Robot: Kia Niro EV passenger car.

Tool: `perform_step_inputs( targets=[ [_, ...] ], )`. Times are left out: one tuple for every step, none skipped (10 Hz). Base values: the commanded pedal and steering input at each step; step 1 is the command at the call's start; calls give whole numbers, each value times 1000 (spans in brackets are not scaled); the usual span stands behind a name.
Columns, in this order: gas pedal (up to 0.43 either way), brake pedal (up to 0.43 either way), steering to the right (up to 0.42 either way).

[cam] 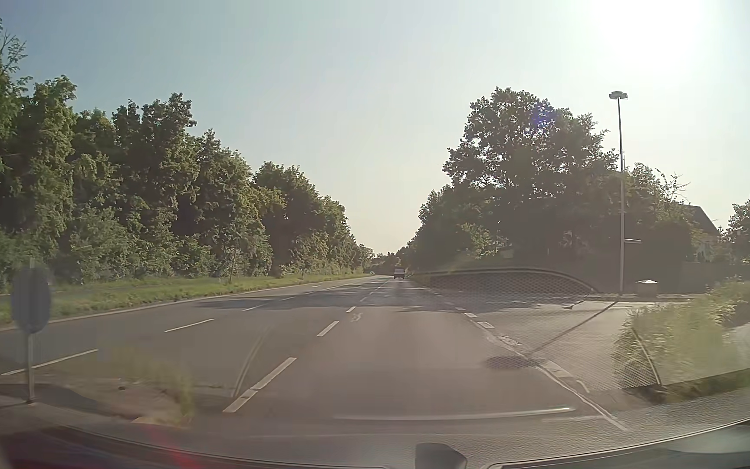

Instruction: Follow the waypoints while adhering to traffic rules and regulations

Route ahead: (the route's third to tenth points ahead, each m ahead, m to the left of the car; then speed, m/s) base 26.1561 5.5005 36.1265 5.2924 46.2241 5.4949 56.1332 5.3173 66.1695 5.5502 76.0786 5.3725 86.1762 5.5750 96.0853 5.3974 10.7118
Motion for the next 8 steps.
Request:
perform_step_inputs(
  targets=[
    [118,30,0],
    [130,30,0],
    [130,30,0],
    [130,30,0],
    [130,30,0],
    [130,30,0],
    [130,30,0],
    [130,30,0]
  ],
)
